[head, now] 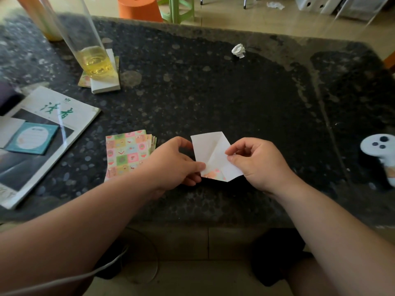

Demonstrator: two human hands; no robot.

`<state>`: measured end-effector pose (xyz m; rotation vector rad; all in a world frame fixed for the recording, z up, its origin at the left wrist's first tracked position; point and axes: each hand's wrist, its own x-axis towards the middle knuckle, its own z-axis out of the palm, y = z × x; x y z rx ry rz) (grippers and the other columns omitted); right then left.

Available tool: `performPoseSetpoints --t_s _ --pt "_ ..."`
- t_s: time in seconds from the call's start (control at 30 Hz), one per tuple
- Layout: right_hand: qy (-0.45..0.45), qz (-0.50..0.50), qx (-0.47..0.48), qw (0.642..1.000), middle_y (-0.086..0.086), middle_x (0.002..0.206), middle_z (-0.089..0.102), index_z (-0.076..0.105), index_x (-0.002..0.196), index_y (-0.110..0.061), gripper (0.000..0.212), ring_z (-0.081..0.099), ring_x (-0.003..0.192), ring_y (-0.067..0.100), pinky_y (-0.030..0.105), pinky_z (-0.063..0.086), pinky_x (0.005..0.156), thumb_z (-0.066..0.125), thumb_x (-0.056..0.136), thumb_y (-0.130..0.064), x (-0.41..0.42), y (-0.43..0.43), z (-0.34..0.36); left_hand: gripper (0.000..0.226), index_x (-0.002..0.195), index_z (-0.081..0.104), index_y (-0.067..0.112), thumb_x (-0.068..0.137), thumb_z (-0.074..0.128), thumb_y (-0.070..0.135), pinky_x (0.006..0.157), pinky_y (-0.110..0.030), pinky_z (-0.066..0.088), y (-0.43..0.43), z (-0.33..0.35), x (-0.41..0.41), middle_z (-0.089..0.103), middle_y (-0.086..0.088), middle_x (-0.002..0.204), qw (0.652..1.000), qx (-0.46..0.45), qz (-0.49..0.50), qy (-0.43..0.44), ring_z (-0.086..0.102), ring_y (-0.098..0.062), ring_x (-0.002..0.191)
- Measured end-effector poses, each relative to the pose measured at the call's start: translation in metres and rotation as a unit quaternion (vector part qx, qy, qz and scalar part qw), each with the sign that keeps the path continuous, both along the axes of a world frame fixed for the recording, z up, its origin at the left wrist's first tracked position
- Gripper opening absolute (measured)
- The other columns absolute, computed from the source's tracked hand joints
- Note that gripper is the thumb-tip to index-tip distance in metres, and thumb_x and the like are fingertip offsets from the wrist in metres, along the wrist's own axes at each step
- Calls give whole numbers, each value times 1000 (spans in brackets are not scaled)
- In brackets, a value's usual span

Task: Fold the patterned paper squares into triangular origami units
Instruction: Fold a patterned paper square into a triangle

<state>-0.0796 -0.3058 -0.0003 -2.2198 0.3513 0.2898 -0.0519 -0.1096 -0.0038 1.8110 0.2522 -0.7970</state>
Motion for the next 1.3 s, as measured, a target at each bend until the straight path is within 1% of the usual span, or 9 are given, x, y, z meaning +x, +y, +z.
performPoseSetpoints --t_s 0.13,0.33,0.47,0.57,0.67,0.8,1.03,1.17,1.3 --pt "-5 -22 7 1000 -11 92 68 71 86 -31 17 62 87 6 19 43 64 72 95 -17 0 1 -2 55 127 49 20 84 80 6 78 -42 63 0 0 -1 77 -10 84 999 -31 10 29 76 -25 80" --pt "-17 -34 29 999 -11 93 69 72 85 -31 17 64 89 8 21 46 68 73 94 -17 1 0 -3 51 125 49 26 87 79 12 69 -34 59 2 -4 2 75 -4 74 998 -3 32 -49 71 -18 67" --pt "-8 -33 24 999 -11 93 69 72 84 -31 18 64 89 8 21 48 70 74 94 -17 0 1 -7 32 110 47 33 93 73 24 67 -34 60 2 -2 -3 73 4 73 984 112 -24 -133 69 -11 66" --pt "11 -34 25 999 -10 93 70 71 85 -31 17 66 89 8 21 49 70 75 94 -17 0 2 -10 17 99 49 32 97 66 29 66 -26 50 3 -3 -8 64 9 84 936 203 -100 -268 60 -7 77" --pt "49 -23 5 999 -11 96 69 70 87 -32 15 65 89 7 21 51 70 74 94 -20 0 4 -13 9 107 63 35 100 61 30 87 -17 40 3 -2 -11 51 18 109 881 235 -211 -353 47 -4 107" --pt "50 4 -37 998 -13 95 67 68 88 -35 15 62 86 4 17 45 64 73 95 -23 -1 6 -15 34 135 58 44 104 47 32 113 -32 21 1 -9 -12 38 22 143 809 294 -368 -351 25 -7 132" --pt "51 104 -189 975 -15 100 55 67 110 -34 18 57 84 4 17 46 66 72 93 -30 -6 3 -8 68 159 19 42 98 45 27 125 -43 -10 13 -7 -7 4 27 166 803 305 -432 -274 -5 1 152" --pt "37 221 -211 952 -17 129 40 51 137 -43 57 47 122 6 27 51 96 71 88 -21 -11 2 2 73 160 13 43 97 50 45 125 -49 -13 14 -10 -9 -5 24 167 789 313 -452 -274 -12 -1 152" --pt "80 361 -155 916 -26 145 26 35 147 -52 81 24 141 3 32 35 118 77 81 -28 -19 5 11 80 158 20 44 90 62 57 126 -47 -6 16 -12 -9 6 27 165 801 296 -423 -302 -3 1 152"
